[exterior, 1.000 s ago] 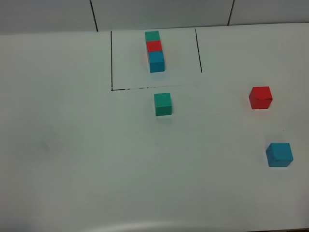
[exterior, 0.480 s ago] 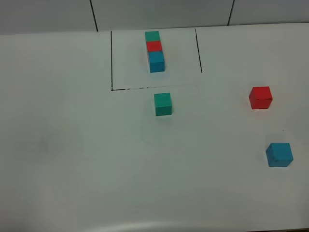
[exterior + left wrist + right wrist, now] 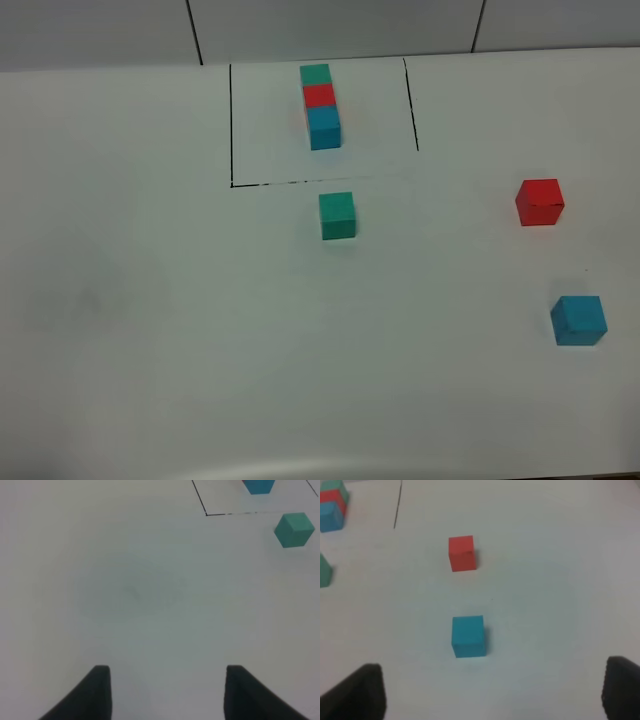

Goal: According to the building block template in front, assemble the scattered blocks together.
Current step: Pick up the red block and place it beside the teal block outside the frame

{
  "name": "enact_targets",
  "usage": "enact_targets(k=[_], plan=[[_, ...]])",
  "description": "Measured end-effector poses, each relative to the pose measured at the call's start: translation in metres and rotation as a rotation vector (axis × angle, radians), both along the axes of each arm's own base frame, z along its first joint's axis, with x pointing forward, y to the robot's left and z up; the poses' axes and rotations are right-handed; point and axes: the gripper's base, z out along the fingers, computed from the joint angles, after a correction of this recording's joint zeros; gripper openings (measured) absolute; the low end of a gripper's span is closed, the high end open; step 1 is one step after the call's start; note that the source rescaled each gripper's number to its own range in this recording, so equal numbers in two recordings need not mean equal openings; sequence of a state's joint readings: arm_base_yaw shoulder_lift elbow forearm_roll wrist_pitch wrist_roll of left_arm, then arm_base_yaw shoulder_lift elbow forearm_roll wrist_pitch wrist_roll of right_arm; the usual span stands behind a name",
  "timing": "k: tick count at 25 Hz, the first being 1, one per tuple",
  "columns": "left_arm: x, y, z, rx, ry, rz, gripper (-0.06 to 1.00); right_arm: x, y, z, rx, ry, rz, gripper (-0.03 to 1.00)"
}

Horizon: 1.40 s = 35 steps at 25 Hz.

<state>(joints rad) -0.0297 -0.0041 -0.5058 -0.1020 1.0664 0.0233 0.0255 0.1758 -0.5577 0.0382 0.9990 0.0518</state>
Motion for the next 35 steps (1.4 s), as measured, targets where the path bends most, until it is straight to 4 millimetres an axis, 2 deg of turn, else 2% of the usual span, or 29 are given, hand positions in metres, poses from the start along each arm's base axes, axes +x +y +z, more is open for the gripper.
enact_targets(k=[2, 5, 9, 13, 17, 21, 25, 31, 35], plan=[[0.0, 0.0, 0.0, 0.0, 0.0, 0.0, 0.11, 0.025, 0.001, 0.009, -0.002, 0.076, -0.002, 0.75], [0.0, 0.0, 0.0, 0.0, 0.0, 0.0, 0.11, 0.076, 0.002, 0.014, -0.01, 0.213, 0.0, 0.75], [0.0, 0.0, 0.0, 0.0, 0.0, 0.0, 0.11, 0.152, 0.004, 0.008, -0.03, 0.401, 0.024, 0.75], [0.0, 0.0, 0.0, 0.0, 0.0, 0.0, 0.11, 0.225, 0.009, -0.016, -0.019, 0.559, 0.058, 0.75], [0.0, 0.0, 0.0, 0.0, 0.0, 0.0, 0.11, 0.279, 0.024, -0.043, -0.012, 0.649, 0.117, 0.75], [0.0, 0.0, 0.0, 0.0, 0.0, 0.0, 0.11, 0.32, 0.05, -0.064, -0.026, 0.673, 0.177, 0.75], [0.0, 0.0, 0.0, 0.0, 0.0, 0.0, 0.11, 0.353, 0.057, -0.084, -0.009, 0.708, 0.161, 0.75], [0.0, 0.0, 0.0, 0.0, 0.0, 0.0, 0.11, 0.385, 0.061, -0.111, -0.019, 0.752, 0.161, 0.75], [0.0, 0.0, 0.0, 0.0, 0.0, 0.0, 0.11, 0.397, 0.059, -0.127, -0.08, 0.776, 0.161, 0.75]])
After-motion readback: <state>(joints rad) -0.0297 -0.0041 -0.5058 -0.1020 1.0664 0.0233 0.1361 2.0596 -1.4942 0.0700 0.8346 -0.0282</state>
